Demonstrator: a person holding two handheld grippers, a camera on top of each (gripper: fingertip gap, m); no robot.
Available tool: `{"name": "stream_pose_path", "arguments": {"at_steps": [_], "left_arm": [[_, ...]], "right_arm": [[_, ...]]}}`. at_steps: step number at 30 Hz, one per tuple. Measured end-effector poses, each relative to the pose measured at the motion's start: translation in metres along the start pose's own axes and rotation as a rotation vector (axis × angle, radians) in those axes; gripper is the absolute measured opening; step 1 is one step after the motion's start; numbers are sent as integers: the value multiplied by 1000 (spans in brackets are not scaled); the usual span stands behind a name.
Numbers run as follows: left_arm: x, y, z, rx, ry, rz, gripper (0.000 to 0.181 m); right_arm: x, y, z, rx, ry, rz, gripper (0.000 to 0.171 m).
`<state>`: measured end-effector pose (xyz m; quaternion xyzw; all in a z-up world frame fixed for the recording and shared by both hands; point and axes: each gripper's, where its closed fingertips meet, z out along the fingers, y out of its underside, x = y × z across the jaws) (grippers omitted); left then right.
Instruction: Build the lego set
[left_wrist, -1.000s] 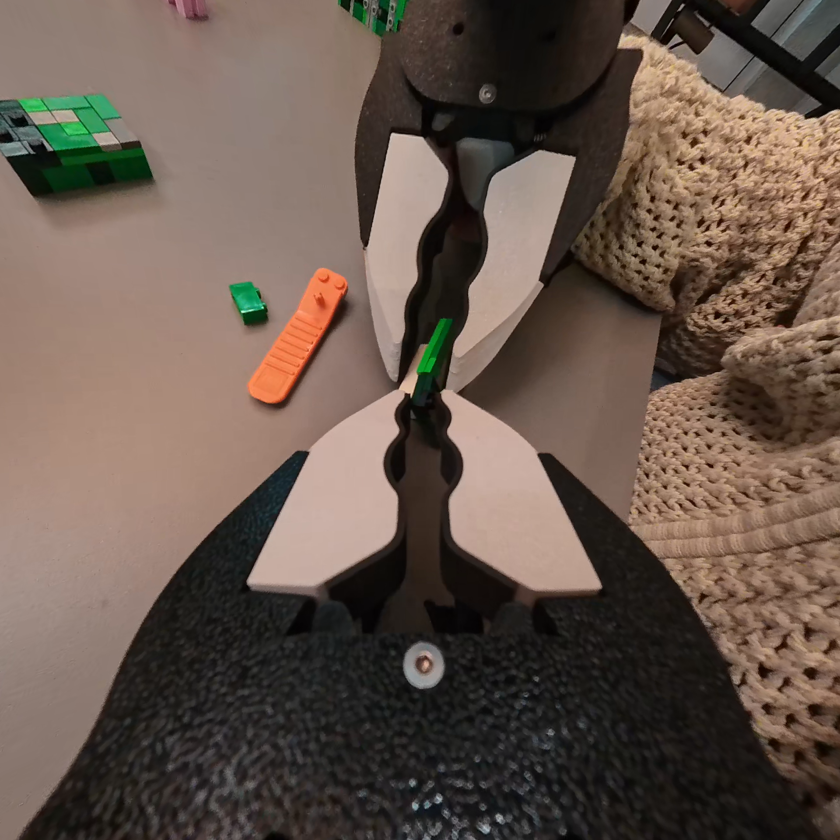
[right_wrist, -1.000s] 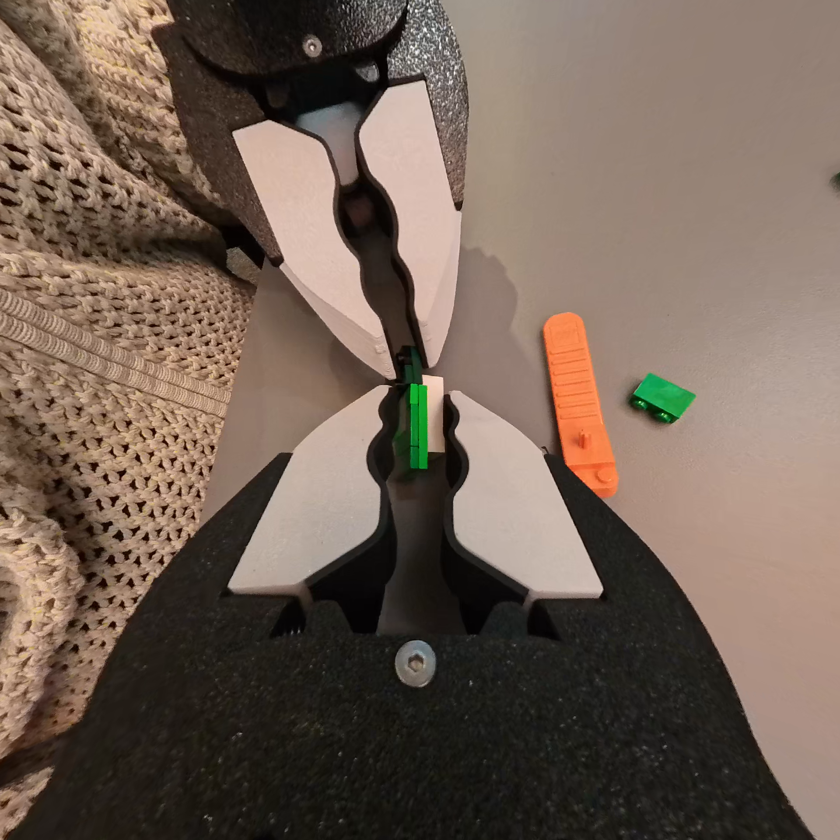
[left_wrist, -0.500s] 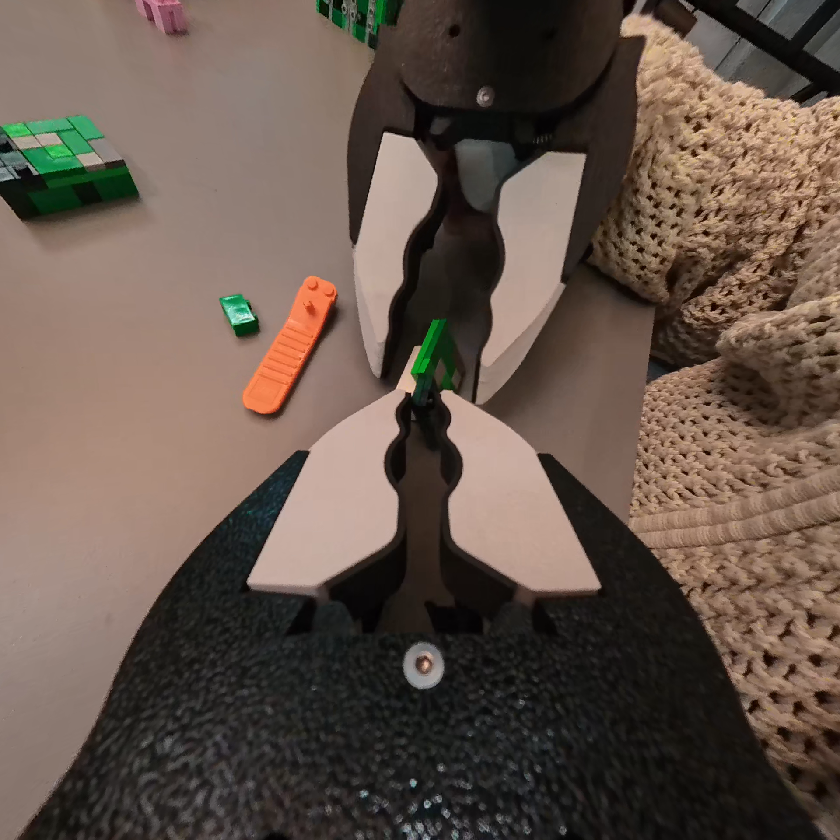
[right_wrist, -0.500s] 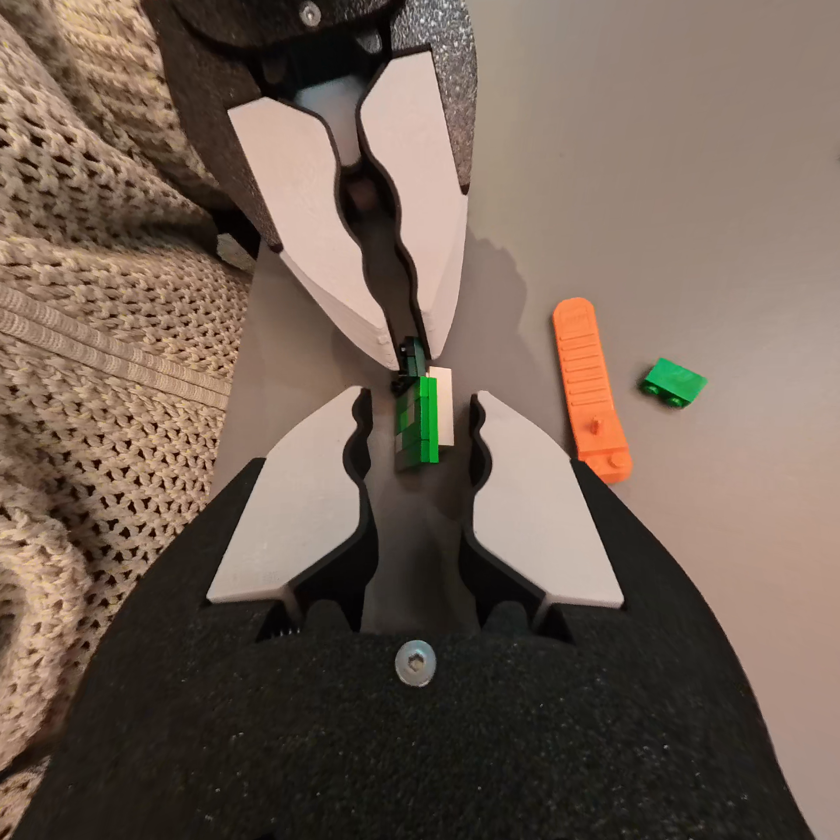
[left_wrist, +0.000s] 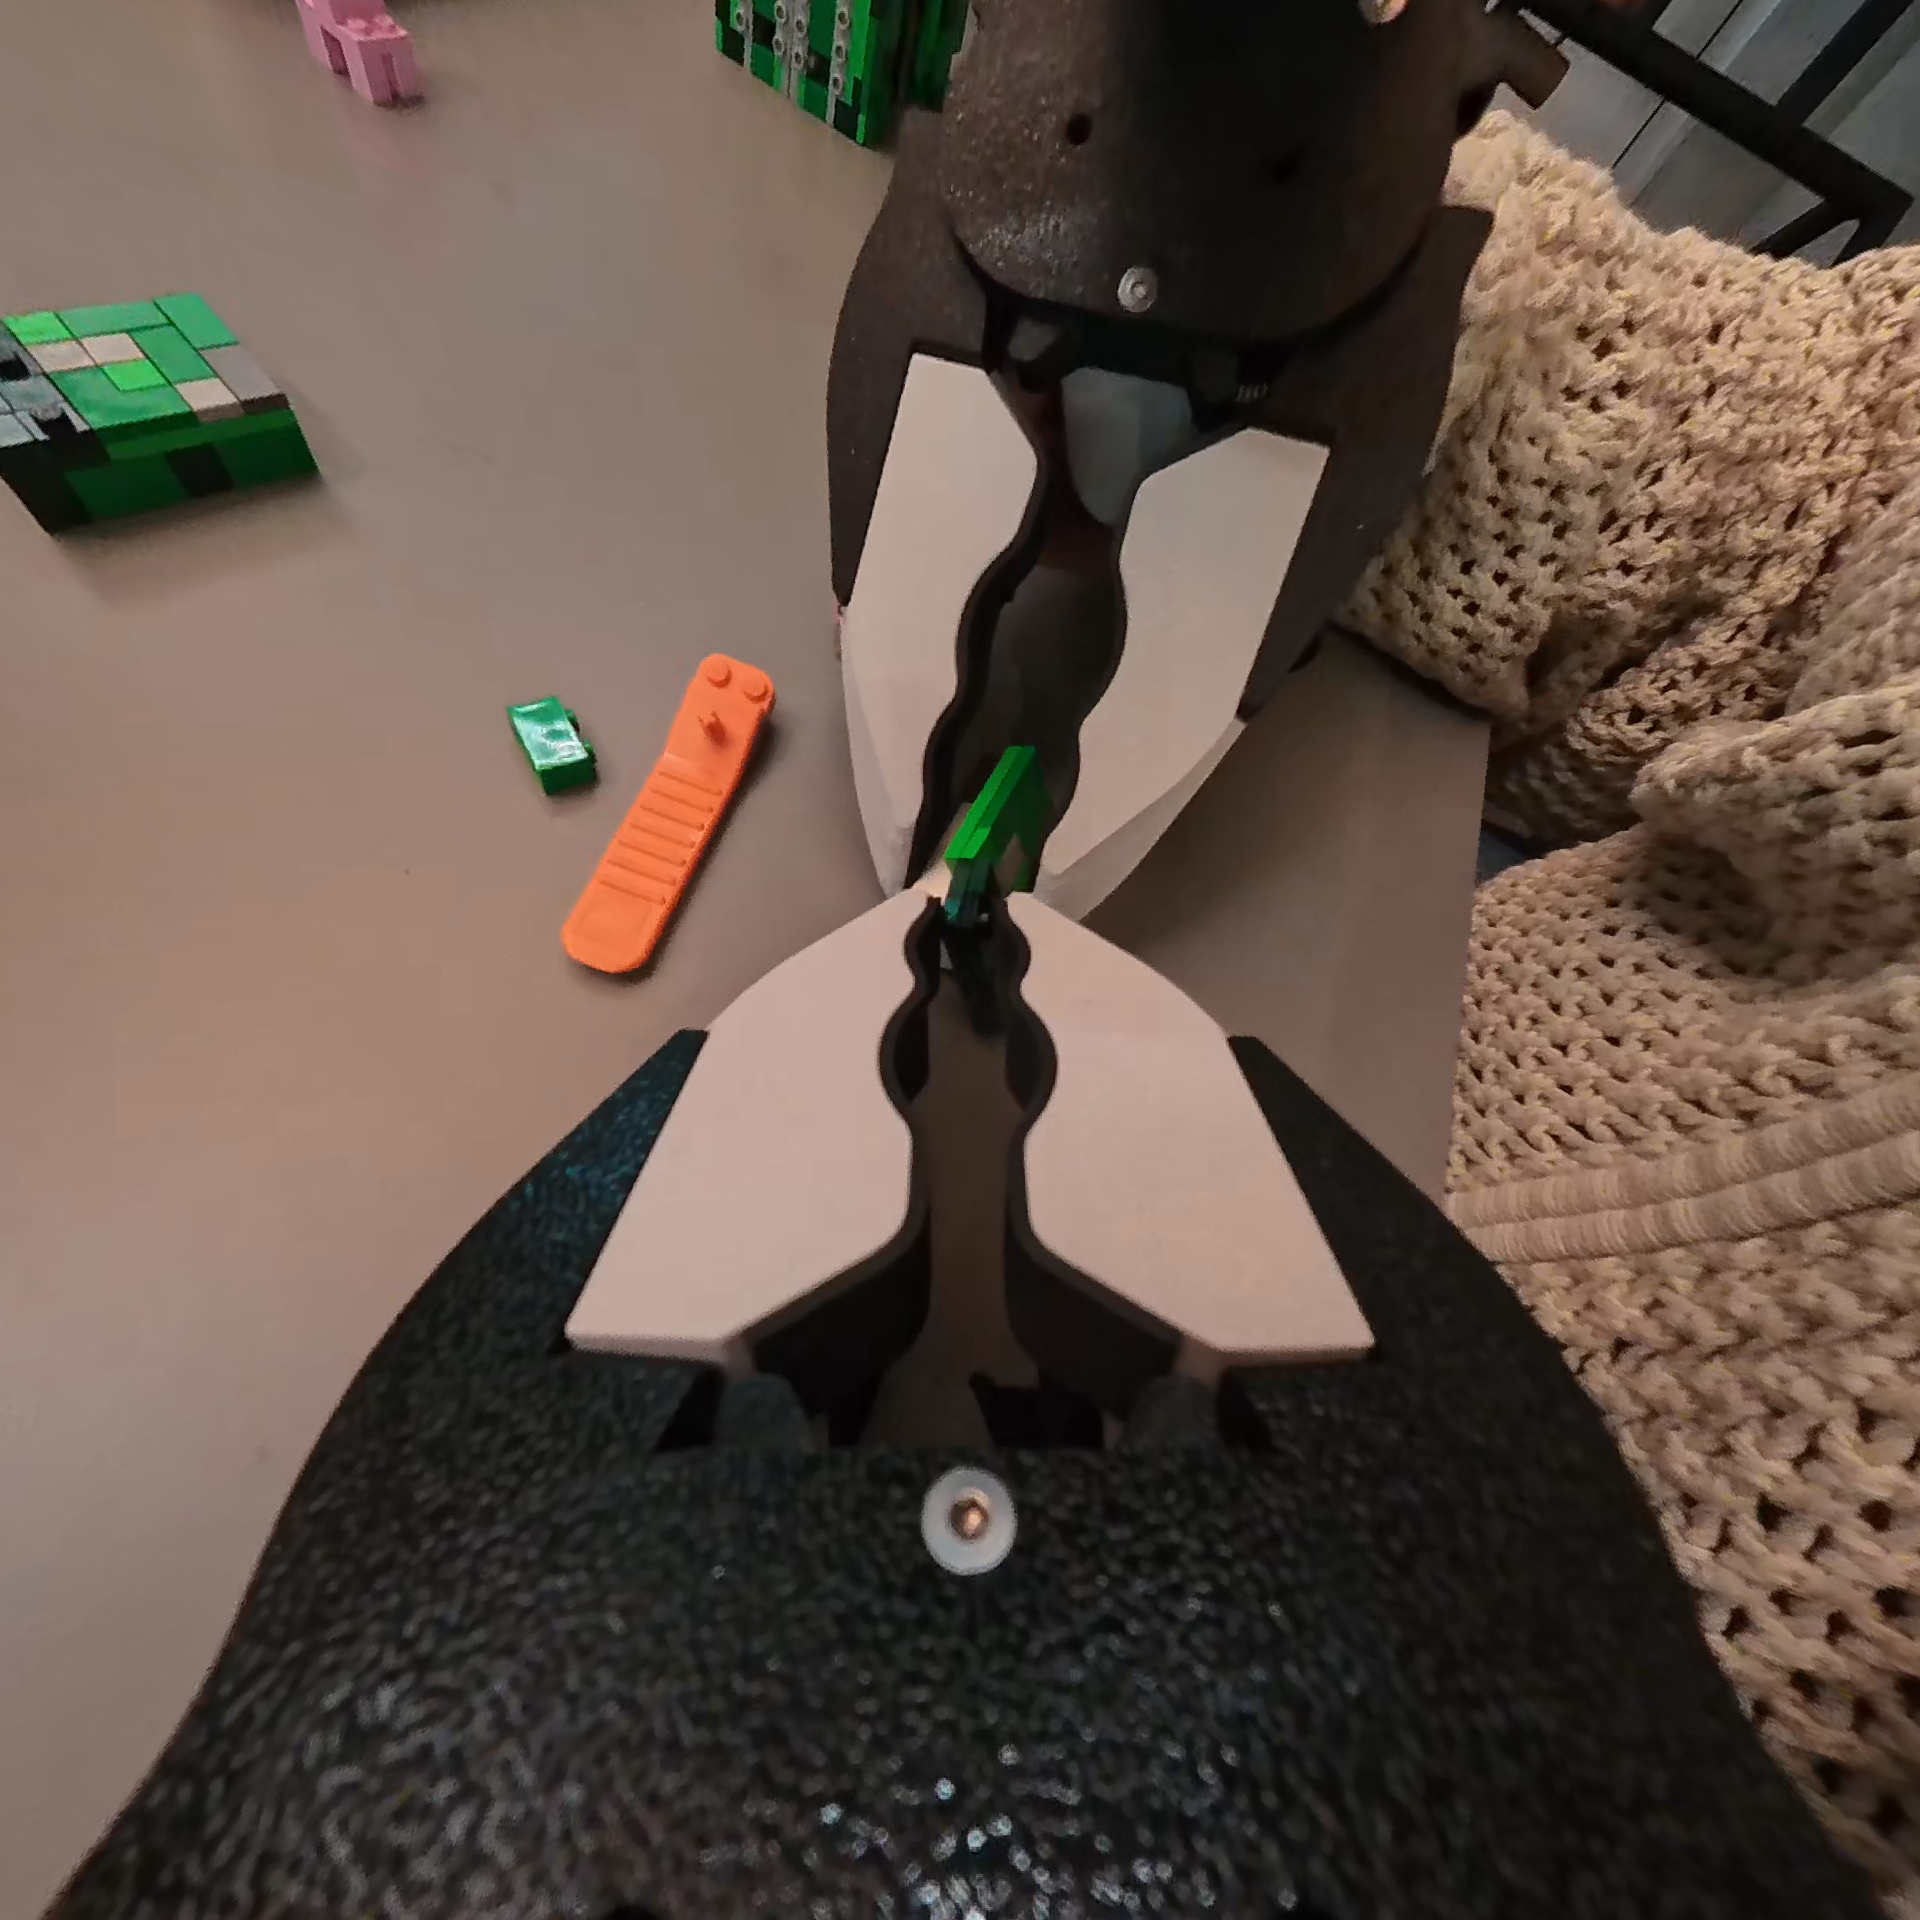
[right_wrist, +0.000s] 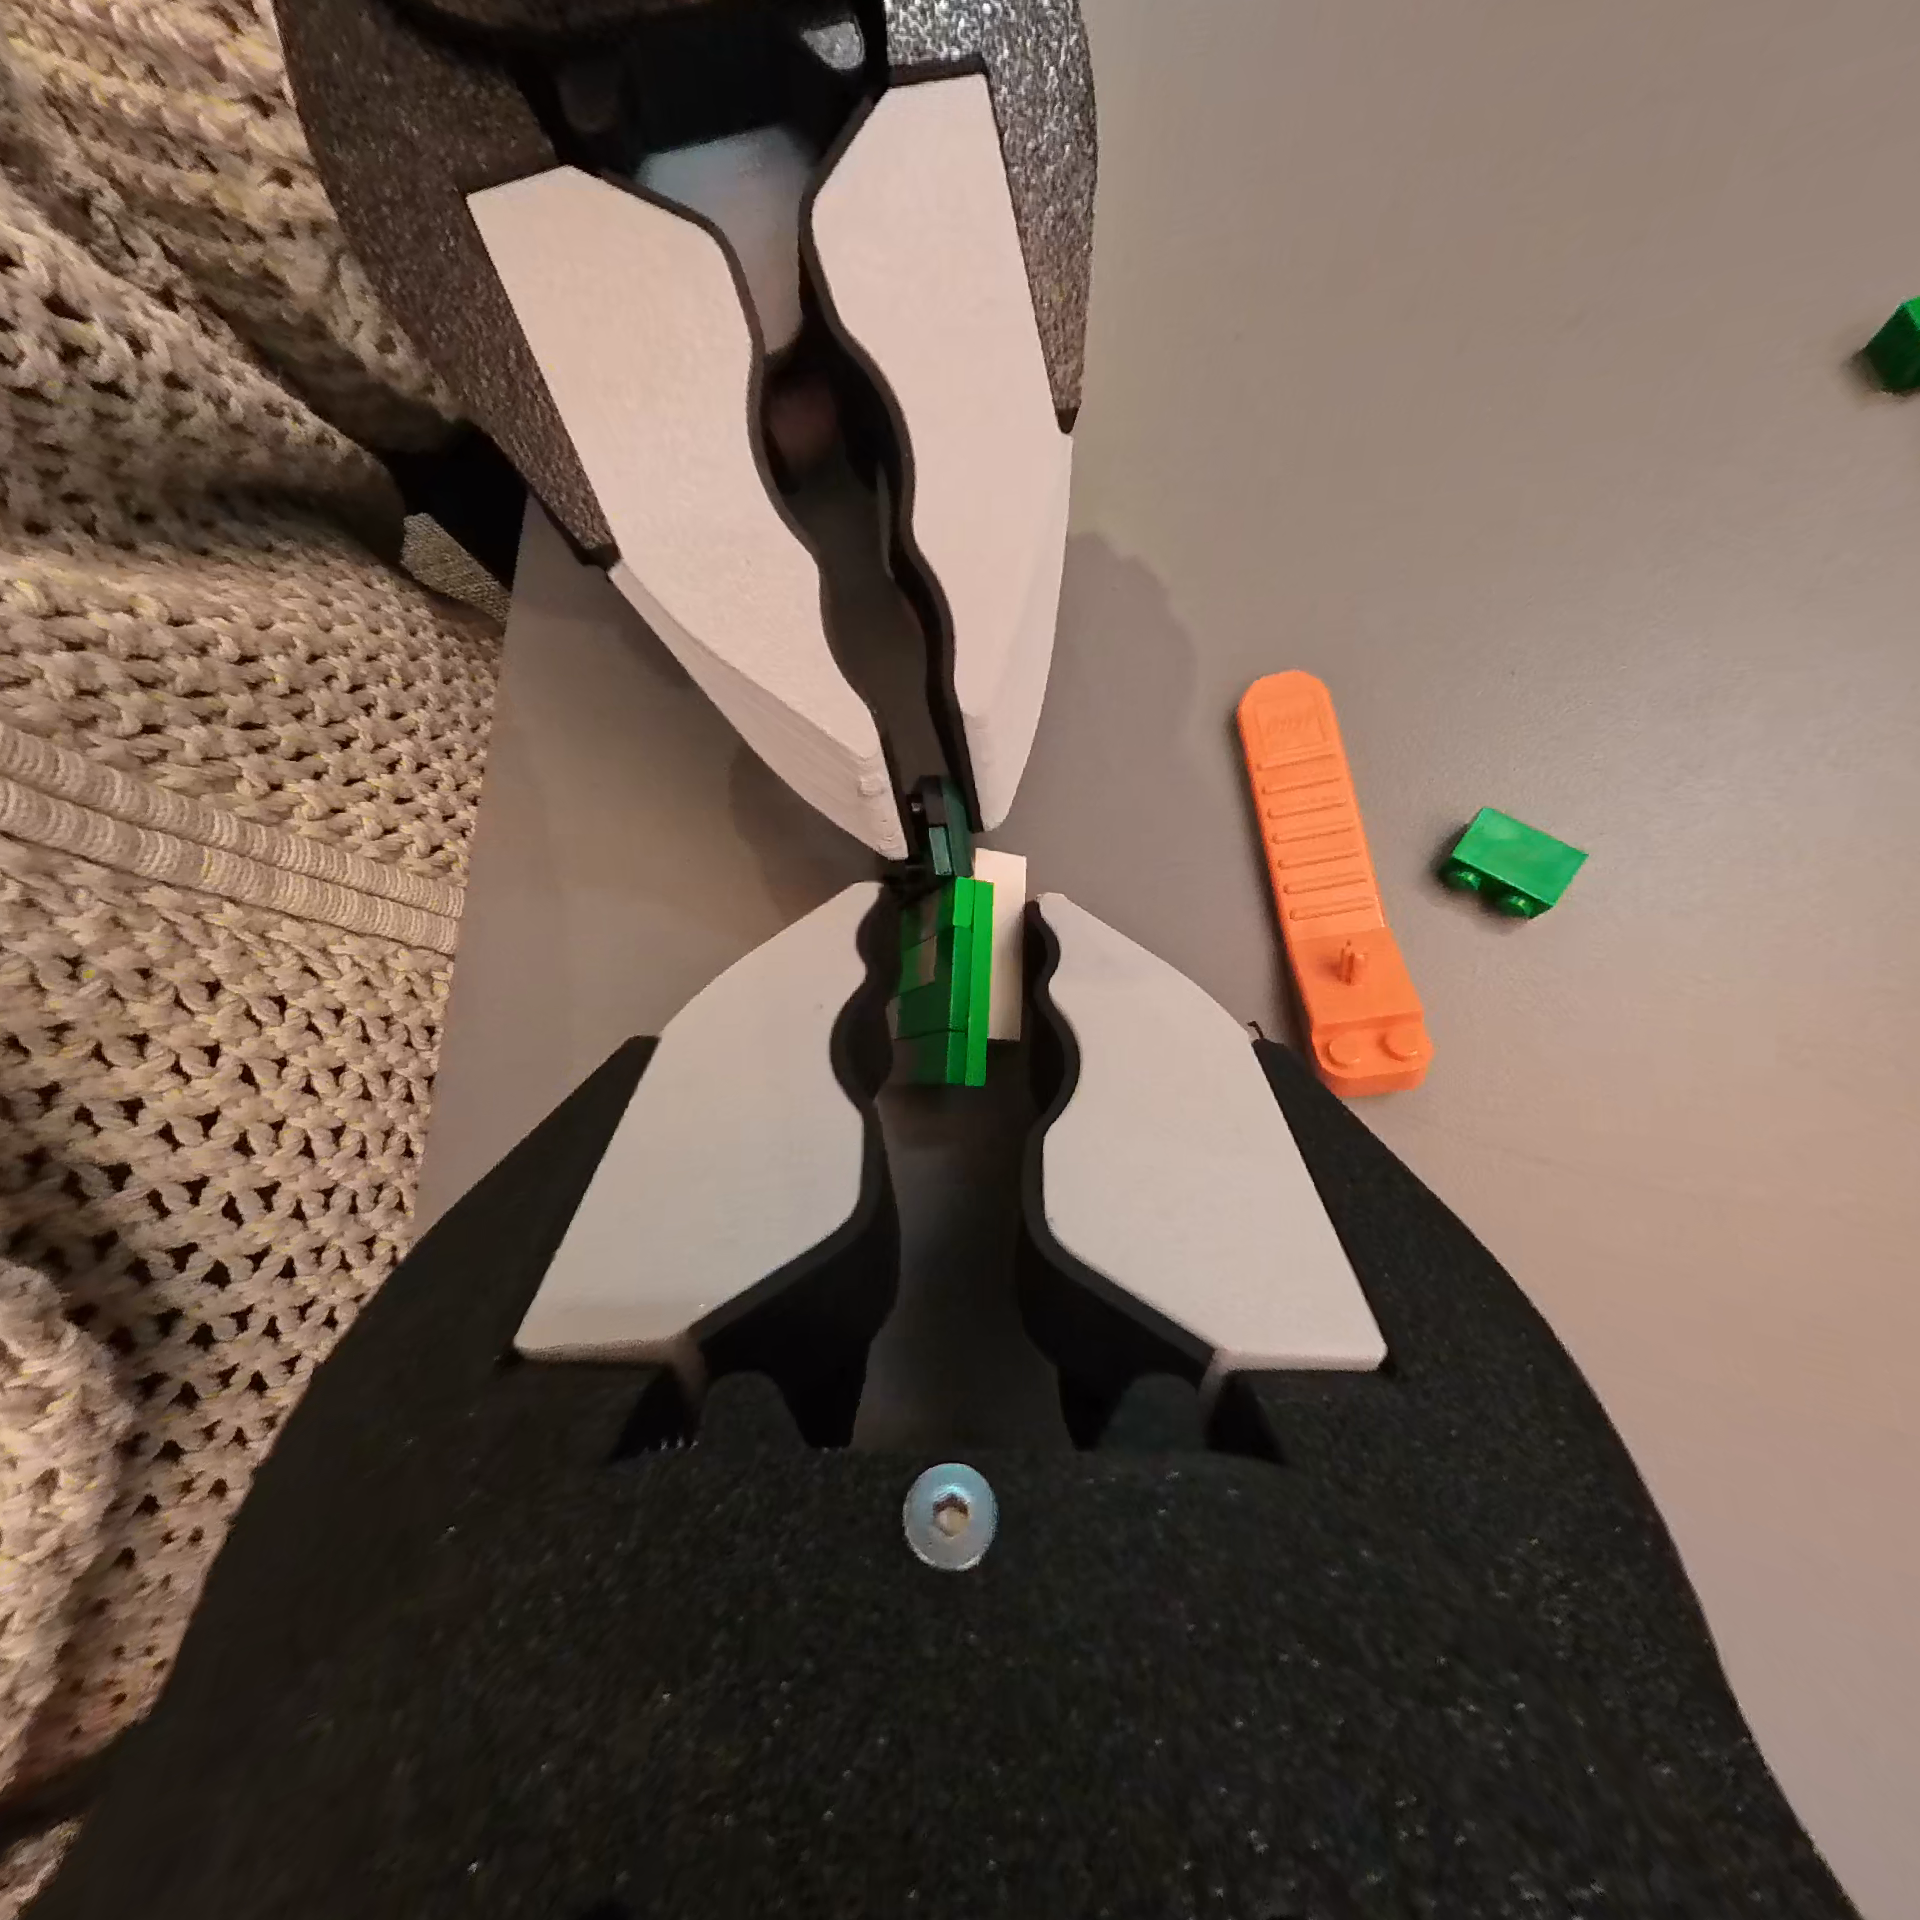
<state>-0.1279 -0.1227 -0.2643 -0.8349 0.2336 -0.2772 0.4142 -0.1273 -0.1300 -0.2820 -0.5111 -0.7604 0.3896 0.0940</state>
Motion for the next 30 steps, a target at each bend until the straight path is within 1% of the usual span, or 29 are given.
{"name": "stream_pose_path", "arguments": {"at_steps": [8, 16, 22, 30], "left_arm": [[1, 1, 1, -6, 7, 7, 10], [2, 0, 0, -5, 28, -15, 11], [3, -1, -2, 9, 23, 7, 11], [1, -11, -20, 127, -21, 82, 15]], "right_arm": [[-1, -2, 2, 10, 16, 17, 22], [0, -2, 1, 39, 45, -34, 22], [-1, -3, -1, 69, 67, -73, 21], [-3, -4, -3, 107, 62, -88, 20]]}}
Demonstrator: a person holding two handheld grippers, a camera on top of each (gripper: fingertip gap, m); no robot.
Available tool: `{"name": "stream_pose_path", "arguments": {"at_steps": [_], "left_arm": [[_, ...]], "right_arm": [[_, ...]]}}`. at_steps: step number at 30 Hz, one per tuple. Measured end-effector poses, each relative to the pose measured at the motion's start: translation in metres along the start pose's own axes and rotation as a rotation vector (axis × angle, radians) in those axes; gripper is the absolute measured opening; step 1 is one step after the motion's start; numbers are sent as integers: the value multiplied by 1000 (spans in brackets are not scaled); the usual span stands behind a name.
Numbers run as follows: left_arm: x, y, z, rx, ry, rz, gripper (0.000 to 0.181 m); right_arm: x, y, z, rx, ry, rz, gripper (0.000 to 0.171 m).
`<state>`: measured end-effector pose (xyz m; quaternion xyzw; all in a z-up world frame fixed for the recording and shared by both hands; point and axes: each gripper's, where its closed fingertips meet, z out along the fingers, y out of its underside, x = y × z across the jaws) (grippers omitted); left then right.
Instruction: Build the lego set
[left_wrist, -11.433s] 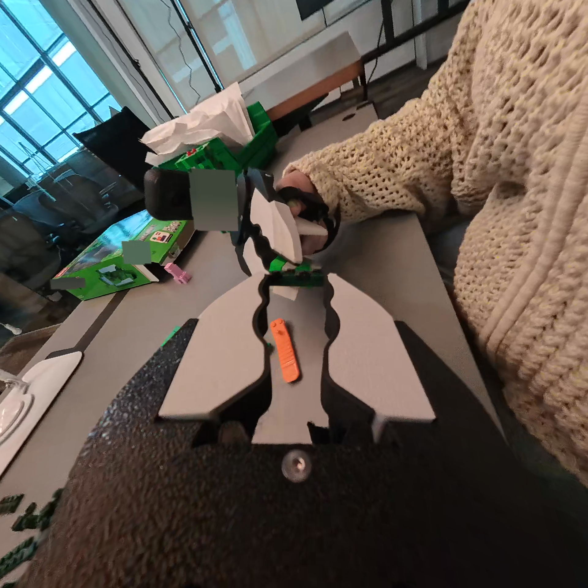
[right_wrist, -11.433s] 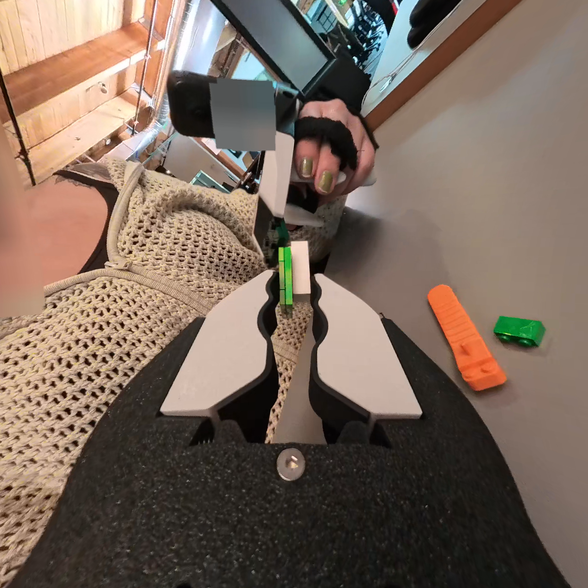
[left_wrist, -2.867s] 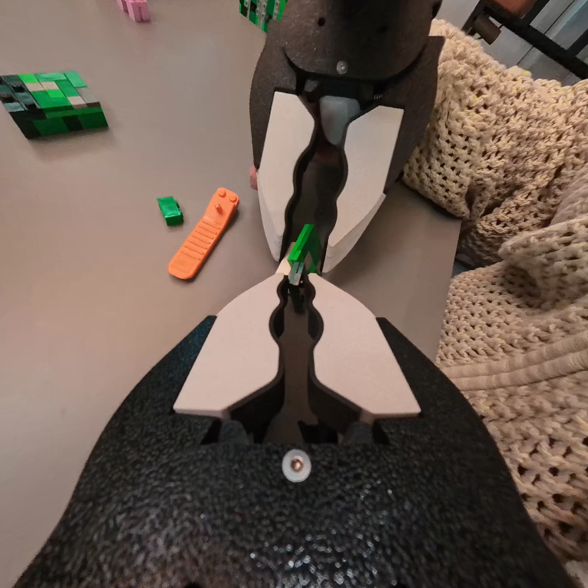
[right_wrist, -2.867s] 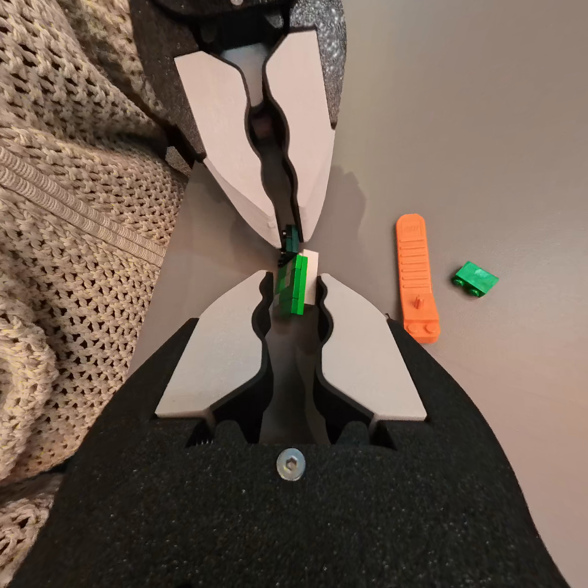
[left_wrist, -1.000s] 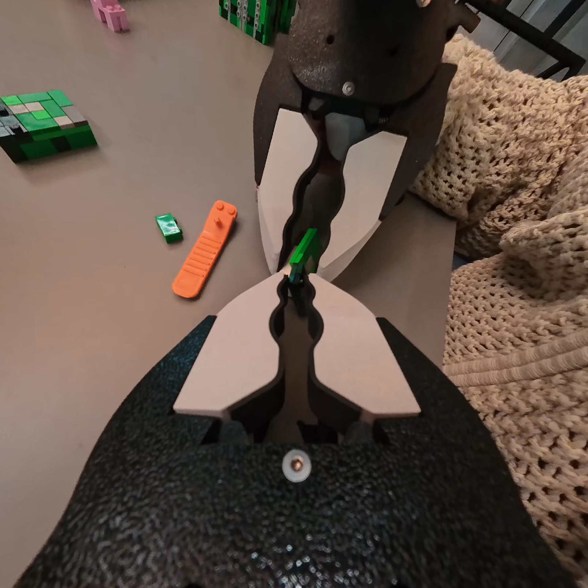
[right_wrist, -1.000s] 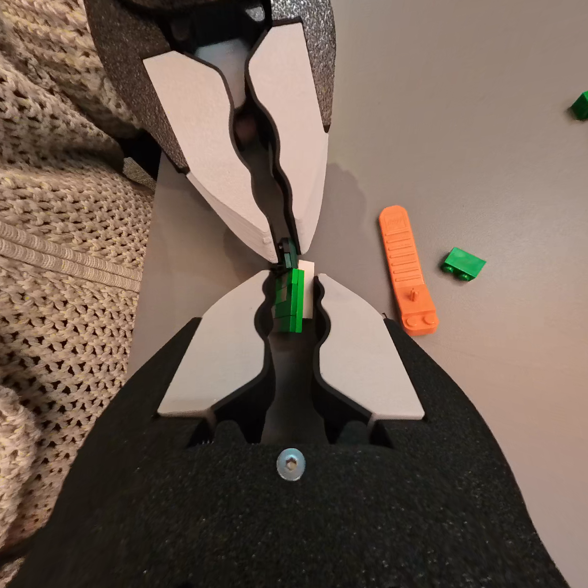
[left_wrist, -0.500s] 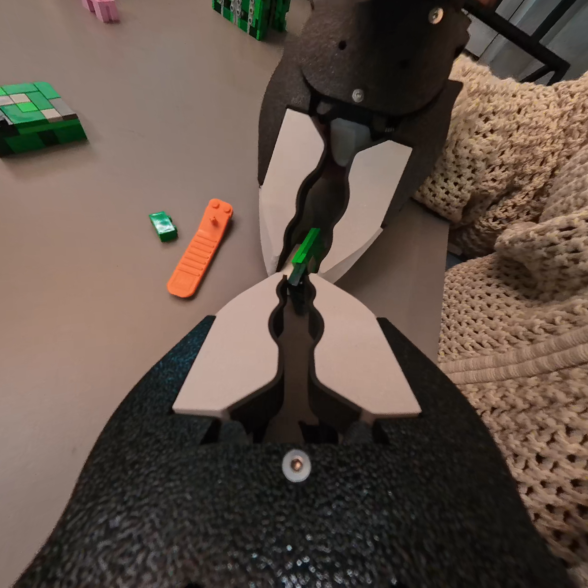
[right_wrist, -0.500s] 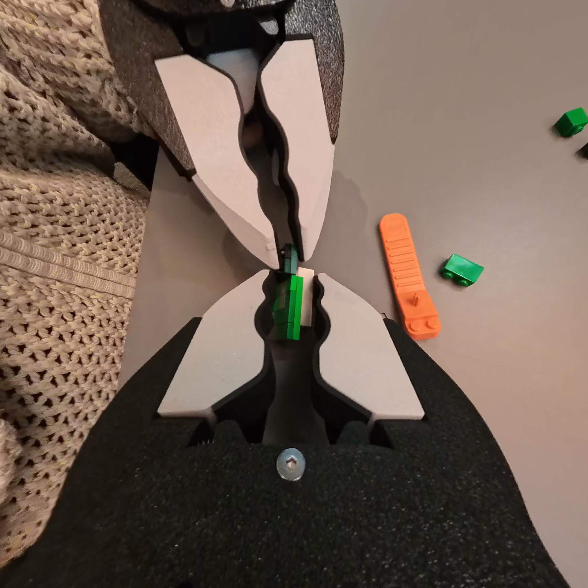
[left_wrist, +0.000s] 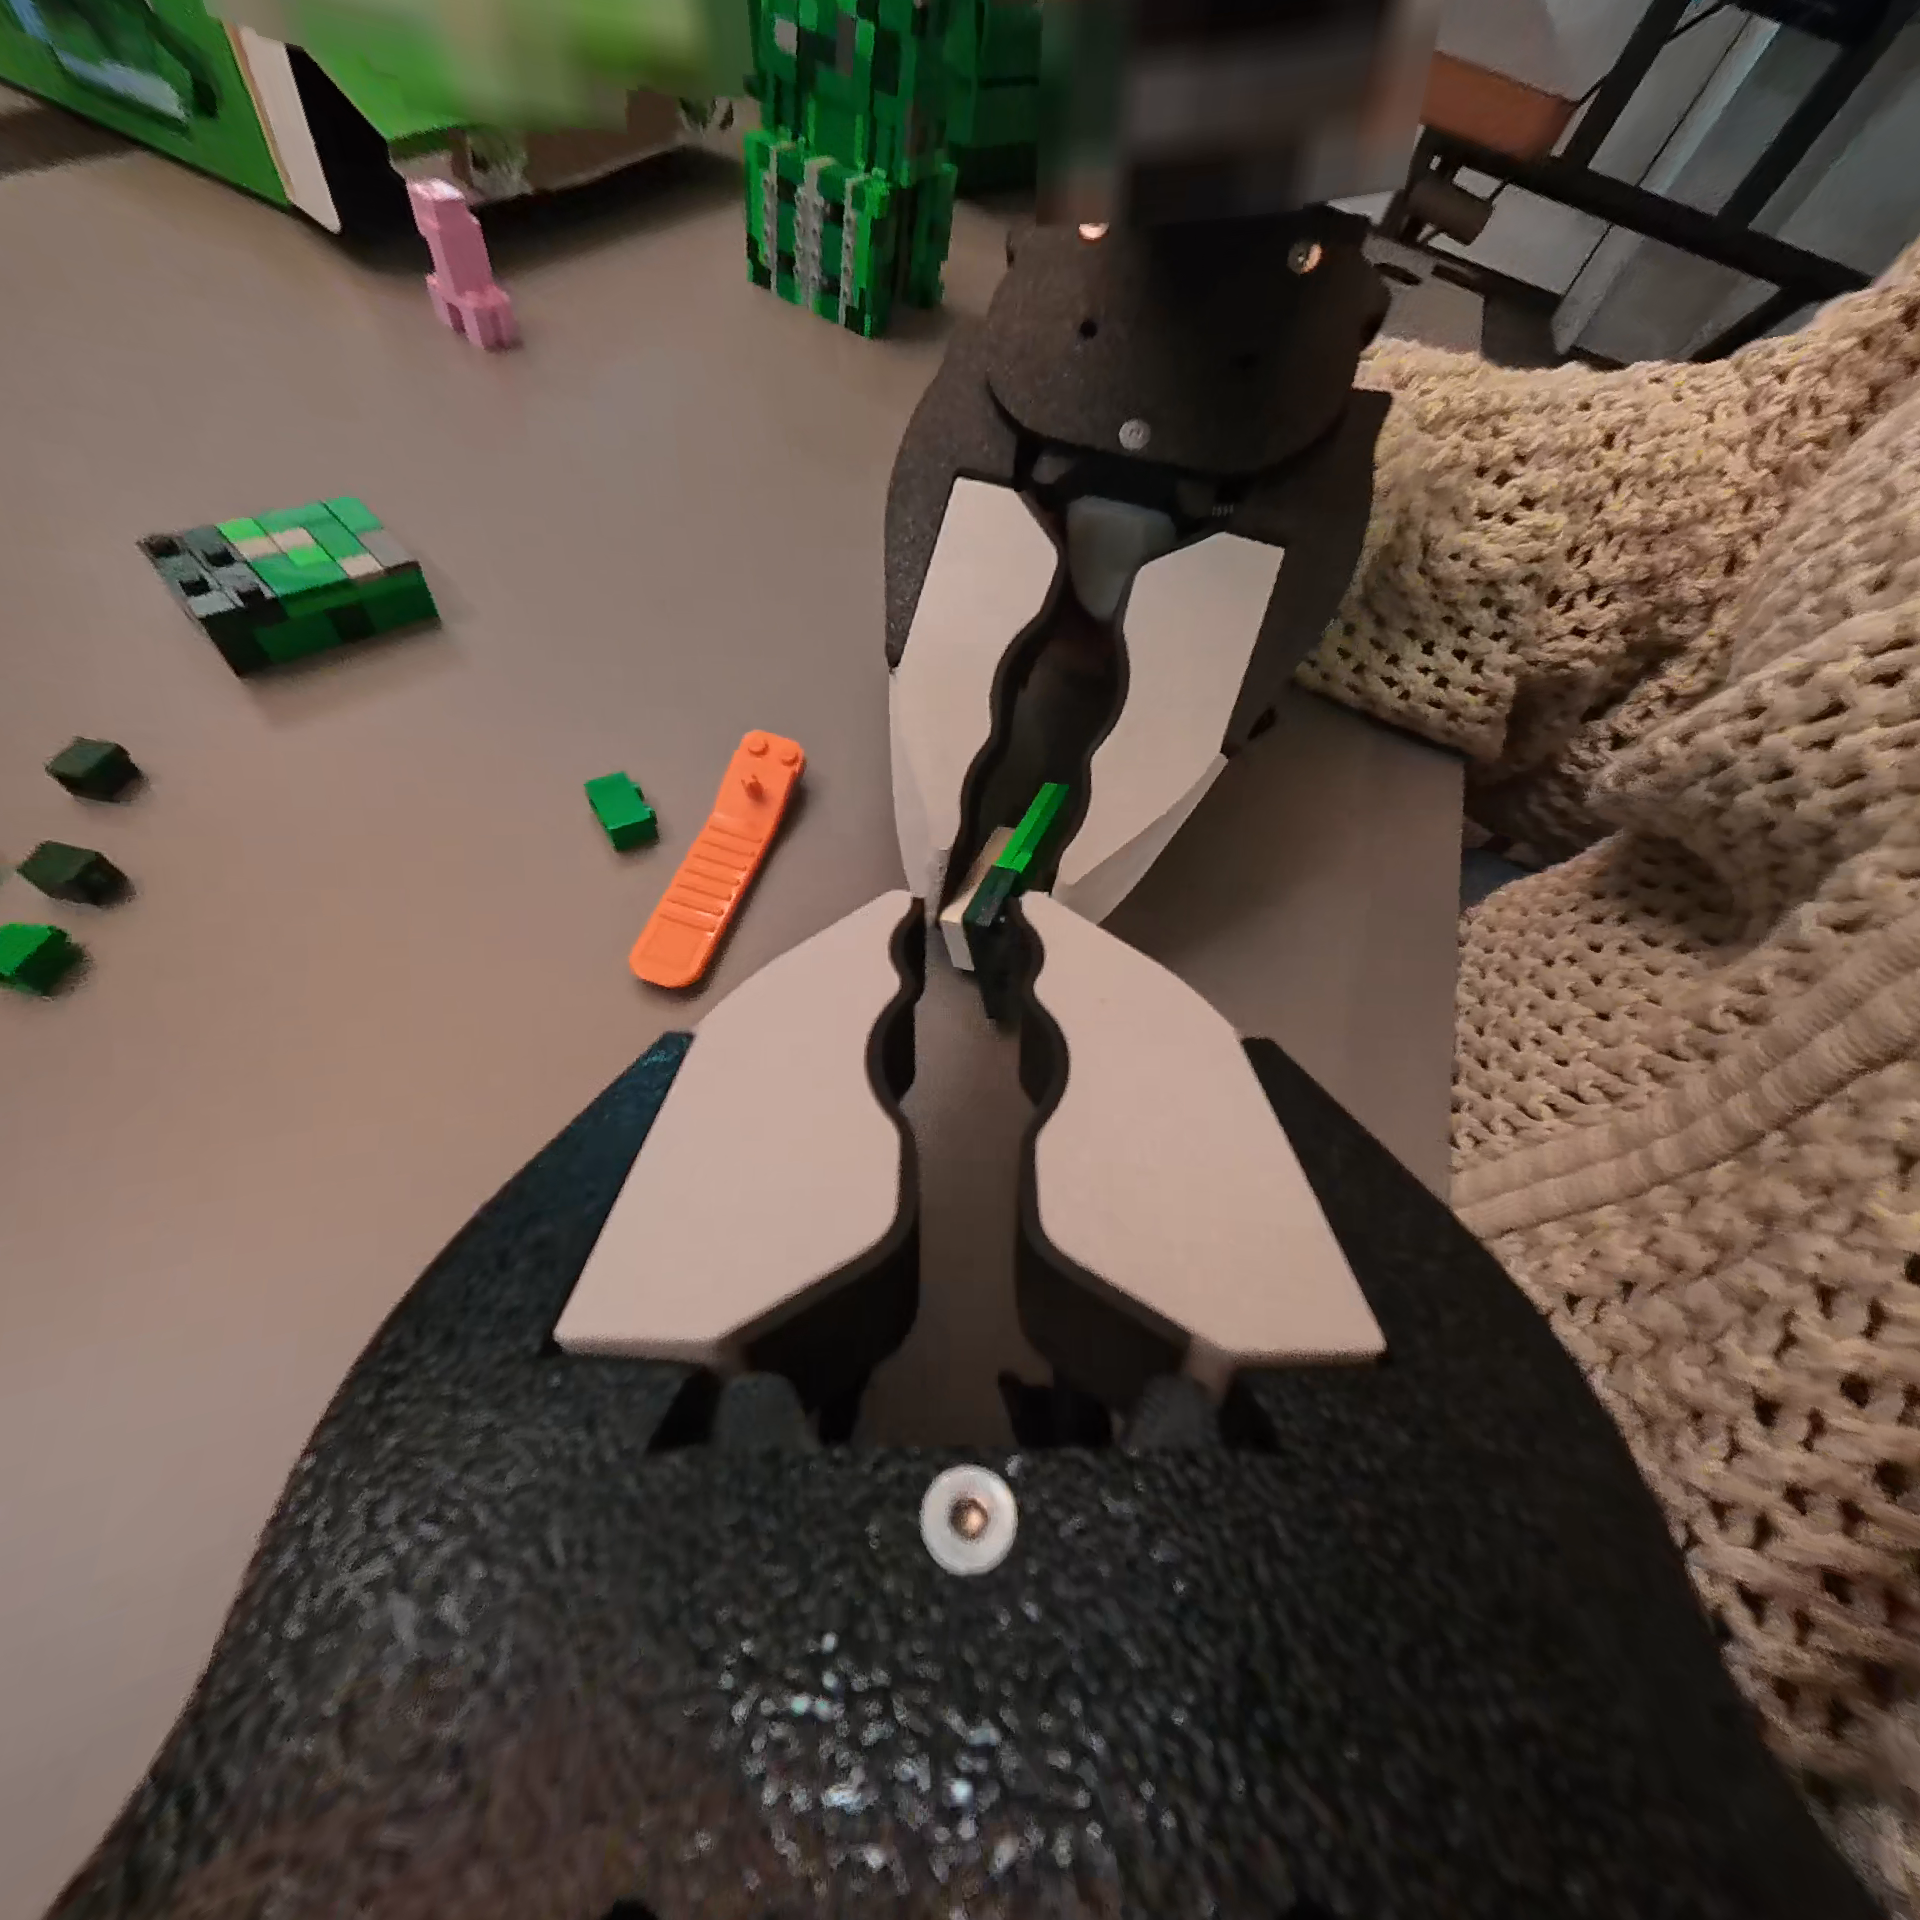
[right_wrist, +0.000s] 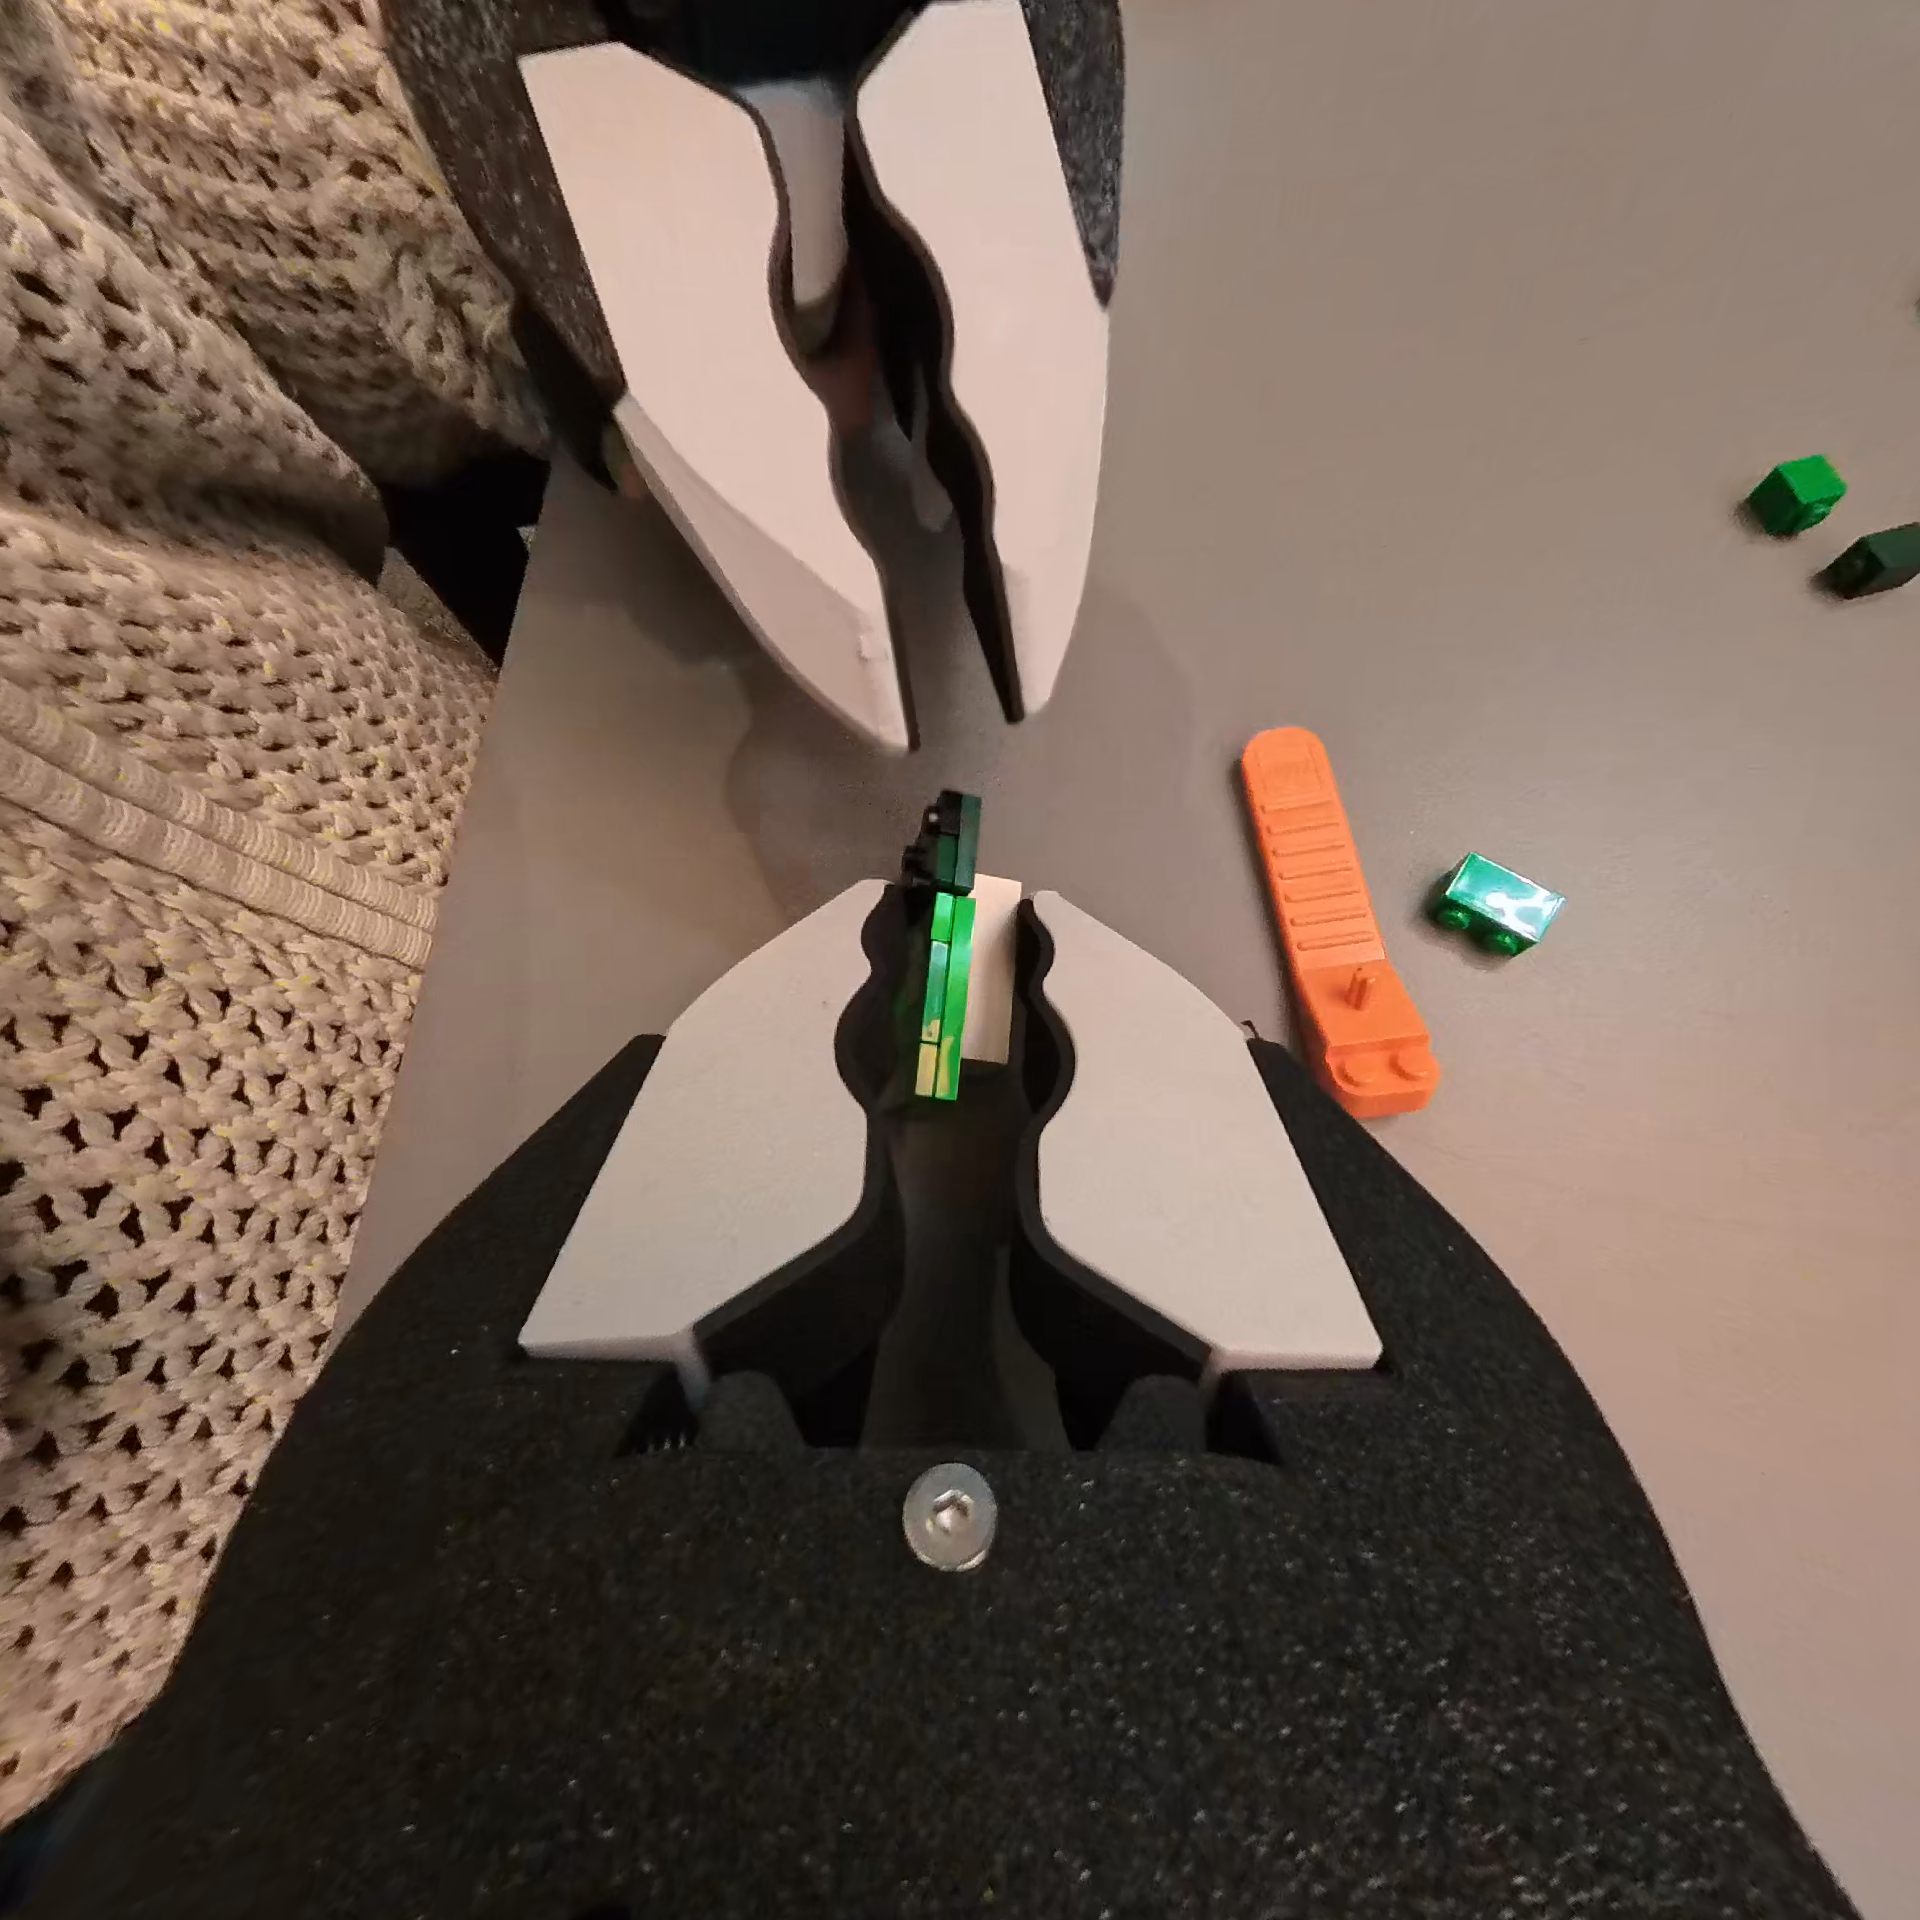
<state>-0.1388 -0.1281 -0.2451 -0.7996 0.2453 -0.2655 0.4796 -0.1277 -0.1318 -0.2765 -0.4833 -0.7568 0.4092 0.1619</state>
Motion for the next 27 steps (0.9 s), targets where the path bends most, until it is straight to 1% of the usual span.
{"name": "stream_pose_path", "arguments": {"at_steps": [2, 4, 7, 10, 15, 19, 23, 27], "left_arm": [[1, 0, -2, 7, -18, 36, 18], [1, 1, -3, -7, -50, 87, 26], [-2, 2, -2, -35, -94, 154, 28], [-5, 4, 2, -60, -106, 175, 32], [-5, 10, 7, -98, -101, 200, 32], [-5, 12, 9, -117, -102, 240, 26], [0, 8, 10, -96, -80, 290, 15], [3, 7, 12, -95, -82, 347, 10]], "right_arm": [[-2, 0, -1, 6, -11, -3, 19], [-2, -1, -1, 10, -17, -6, 19], [-2, -6, -4, 46, -21, -15, 18], [0, -9, -6, 70, -13, -26, 18], [2, -7, -6, 54, 0, -41, 18], [2, -3, -4, 26, 12, -73, 18], [2, -3, -4, 25, 12, -73, 18], [2, -2, -5, 24, 14, -76, 18]]}}
